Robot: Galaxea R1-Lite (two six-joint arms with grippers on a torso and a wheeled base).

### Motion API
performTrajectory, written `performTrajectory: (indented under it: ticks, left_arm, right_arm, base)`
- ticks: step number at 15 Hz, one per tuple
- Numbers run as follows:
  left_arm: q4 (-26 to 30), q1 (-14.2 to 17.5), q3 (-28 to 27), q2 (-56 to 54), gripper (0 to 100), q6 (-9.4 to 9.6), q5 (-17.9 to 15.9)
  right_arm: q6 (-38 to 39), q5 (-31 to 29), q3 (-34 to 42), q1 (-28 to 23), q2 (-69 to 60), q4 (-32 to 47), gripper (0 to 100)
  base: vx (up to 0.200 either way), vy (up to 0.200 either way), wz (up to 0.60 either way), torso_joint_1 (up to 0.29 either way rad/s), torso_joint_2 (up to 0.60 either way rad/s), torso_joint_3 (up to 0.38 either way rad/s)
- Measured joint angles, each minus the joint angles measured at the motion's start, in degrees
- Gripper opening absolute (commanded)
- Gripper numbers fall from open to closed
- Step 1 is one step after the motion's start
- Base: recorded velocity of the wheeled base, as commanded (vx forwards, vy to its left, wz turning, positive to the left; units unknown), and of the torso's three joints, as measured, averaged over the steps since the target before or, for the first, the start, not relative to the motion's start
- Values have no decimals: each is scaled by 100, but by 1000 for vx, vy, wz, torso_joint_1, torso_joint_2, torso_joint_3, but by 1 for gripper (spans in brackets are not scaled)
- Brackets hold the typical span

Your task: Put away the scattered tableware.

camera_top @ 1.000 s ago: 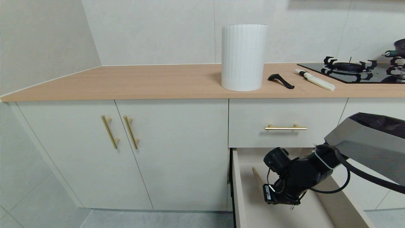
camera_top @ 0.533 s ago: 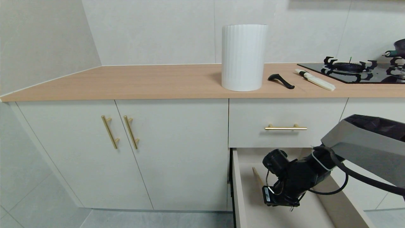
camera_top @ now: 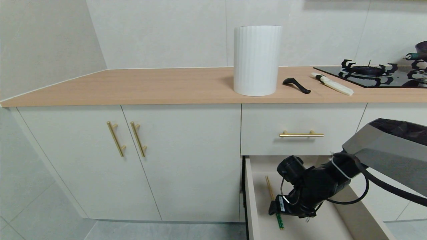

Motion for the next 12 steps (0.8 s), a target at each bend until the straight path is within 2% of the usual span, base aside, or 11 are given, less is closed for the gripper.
performTrajectory:
  ticks: [6,9,12]
  left_arm:
    - [-2,0,0,0,100,0,0]
    - [0,-2,0,0,100,0,0]
    - [0,-2,0,0,100,2,0]
  right_arm:
    - [-20,-1,308,-20,-1797,244,100]
    - [-367,-26,441,-174,-2905,260,100]
    - [-530,-28,540,-273,-3539,250,100]
  base:
    - [0,0,0,0,0,0]
    - [0,0,0,0,0,0]
    - [0,0,0,49,-238,-215]
